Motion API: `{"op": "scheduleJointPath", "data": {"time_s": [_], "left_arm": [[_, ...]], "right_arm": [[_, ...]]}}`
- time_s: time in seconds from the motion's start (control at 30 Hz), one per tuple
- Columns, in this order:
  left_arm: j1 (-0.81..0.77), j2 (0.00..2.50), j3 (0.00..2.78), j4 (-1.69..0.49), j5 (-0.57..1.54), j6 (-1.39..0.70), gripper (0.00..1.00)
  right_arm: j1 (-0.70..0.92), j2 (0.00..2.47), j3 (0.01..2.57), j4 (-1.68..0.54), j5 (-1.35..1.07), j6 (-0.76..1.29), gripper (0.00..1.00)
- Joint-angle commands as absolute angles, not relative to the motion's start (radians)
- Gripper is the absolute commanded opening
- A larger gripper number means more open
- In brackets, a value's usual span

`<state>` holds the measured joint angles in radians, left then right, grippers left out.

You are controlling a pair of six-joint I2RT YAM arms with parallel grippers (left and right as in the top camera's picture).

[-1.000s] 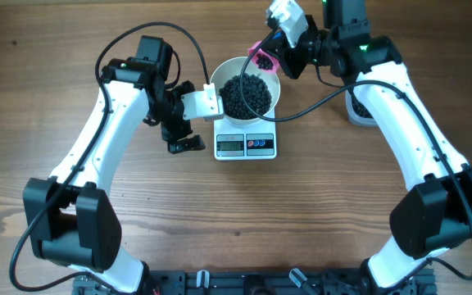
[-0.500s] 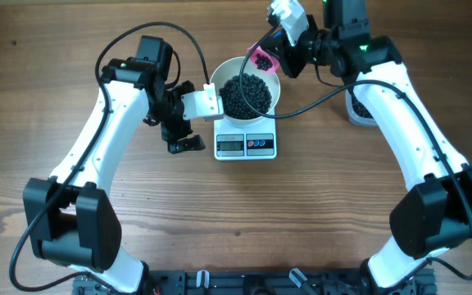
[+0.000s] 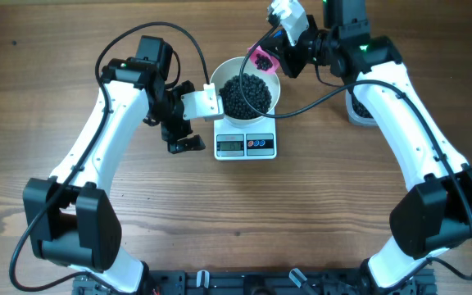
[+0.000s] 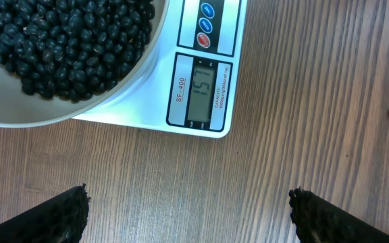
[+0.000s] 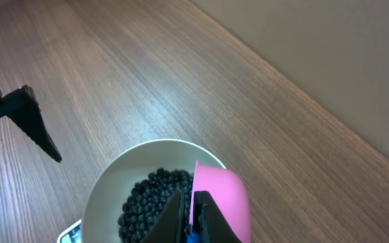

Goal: Scoop item into bowl and weigh 150g on scale
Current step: 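Tip the scoop with the right gripper to pour beans into the bowl, then carry the empty scoop with the right gripper back to the bean tub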

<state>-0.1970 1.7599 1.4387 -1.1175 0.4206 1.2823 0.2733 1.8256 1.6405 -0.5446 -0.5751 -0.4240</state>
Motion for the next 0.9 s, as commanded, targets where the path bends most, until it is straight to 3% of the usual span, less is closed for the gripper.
{"op": "scheduleJointPath", "data": {"time_s": [0.0,0.3,0.87], "left_arm": [[-0.194,1.764,1.432,-1.118,0.444,1.302,1.00],[-0.194,1.764,1.432,-1.118,0.444,1.302,1.00],[-0.194,1.764,1.432,-1.118,0.444,1.302,1.00]], "right_arm": [[0.276,1.808,1.658,-0.538,-0.584,-0.416,0.04],[0.275,1.809,1.658,-0.538,-0.584,-0.398,0.04],[0.199,1.809,1.655,-0.530,-0.691,-0.109,0.04]]}}
